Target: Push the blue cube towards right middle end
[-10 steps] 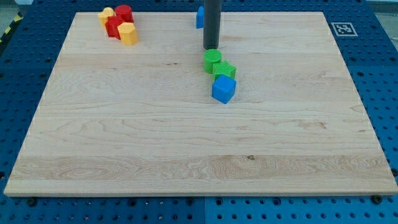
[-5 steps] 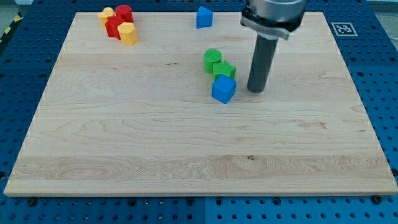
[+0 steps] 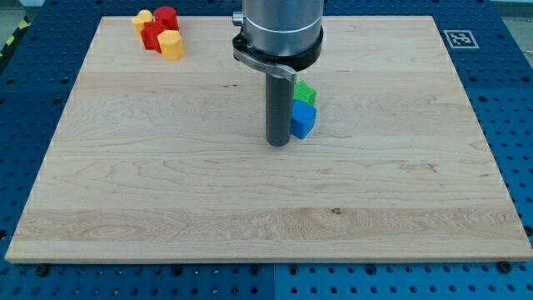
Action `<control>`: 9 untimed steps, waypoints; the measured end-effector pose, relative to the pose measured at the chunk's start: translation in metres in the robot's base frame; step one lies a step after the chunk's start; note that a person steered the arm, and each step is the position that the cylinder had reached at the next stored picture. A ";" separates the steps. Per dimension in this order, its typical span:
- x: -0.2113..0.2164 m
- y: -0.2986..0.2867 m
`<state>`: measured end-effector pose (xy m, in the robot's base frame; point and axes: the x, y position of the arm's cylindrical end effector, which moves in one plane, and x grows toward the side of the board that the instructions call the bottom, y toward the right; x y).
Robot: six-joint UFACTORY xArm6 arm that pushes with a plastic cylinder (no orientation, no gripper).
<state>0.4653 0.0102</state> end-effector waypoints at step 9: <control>-0.062 0.110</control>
<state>0.4035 0.1205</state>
